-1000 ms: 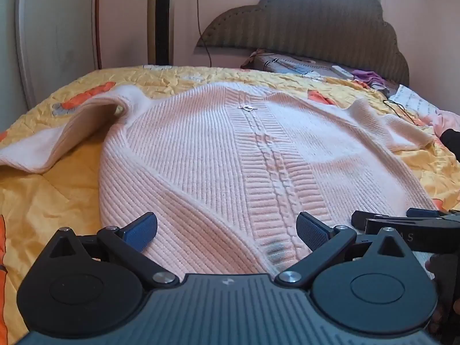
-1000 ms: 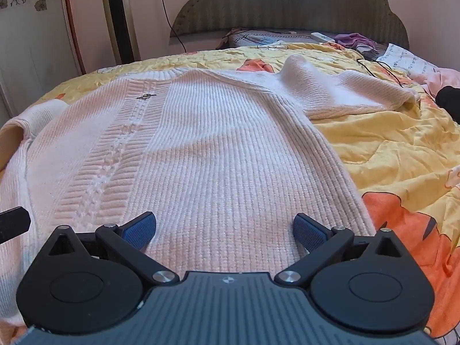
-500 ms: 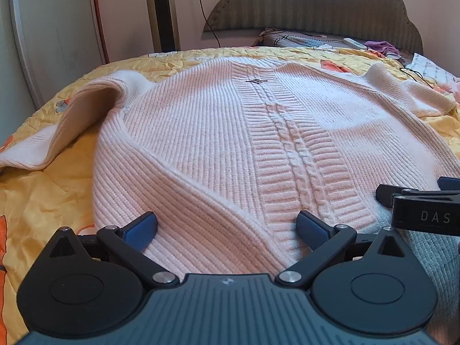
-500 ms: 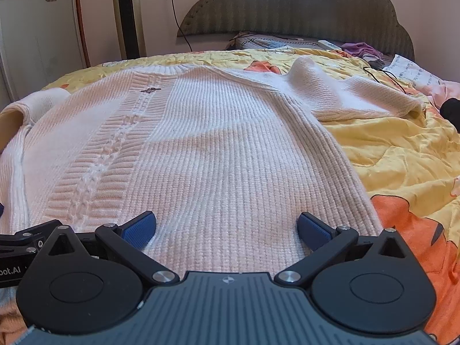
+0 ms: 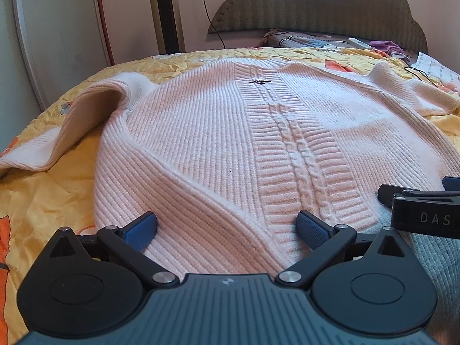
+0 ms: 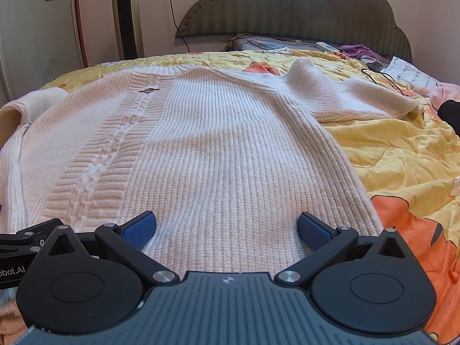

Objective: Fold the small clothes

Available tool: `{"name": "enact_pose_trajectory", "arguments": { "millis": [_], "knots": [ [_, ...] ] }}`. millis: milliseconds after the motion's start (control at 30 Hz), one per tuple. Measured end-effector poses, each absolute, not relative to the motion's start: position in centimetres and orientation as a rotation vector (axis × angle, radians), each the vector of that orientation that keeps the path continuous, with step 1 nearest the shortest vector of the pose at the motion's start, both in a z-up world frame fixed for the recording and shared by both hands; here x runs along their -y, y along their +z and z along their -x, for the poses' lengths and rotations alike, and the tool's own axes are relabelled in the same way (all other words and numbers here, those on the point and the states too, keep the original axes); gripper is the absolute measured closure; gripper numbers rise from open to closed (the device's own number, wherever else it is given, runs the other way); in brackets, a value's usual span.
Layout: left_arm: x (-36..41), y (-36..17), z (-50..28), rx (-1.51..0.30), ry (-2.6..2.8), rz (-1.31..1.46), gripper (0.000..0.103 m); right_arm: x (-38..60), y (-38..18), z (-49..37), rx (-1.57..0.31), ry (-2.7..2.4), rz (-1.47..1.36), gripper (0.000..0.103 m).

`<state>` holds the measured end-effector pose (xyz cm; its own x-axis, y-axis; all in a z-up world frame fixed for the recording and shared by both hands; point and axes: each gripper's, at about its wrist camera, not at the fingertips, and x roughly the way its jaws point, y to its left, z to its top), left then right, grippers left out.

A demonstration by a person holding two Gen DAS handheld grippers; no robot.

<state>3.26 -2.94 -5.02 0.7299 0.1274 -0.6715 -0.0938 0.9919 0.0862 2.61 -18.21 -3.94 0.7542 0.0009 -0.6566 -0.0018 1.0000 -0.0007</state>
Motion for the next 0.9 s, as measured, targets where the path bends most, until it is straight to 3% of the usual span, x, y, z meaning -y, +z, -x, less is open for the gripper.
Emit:
{"name": "enact_pose_trajectory", "arguments": {
  "millis": [900],
  "knots": [
    [3.18, -4.92, -3.04, -0.752, 0.136, -0.053, 0.000, 18.22, -3.97, -2.53, -0.715, 0.001, 0.001, 0.000]
  ]
}}
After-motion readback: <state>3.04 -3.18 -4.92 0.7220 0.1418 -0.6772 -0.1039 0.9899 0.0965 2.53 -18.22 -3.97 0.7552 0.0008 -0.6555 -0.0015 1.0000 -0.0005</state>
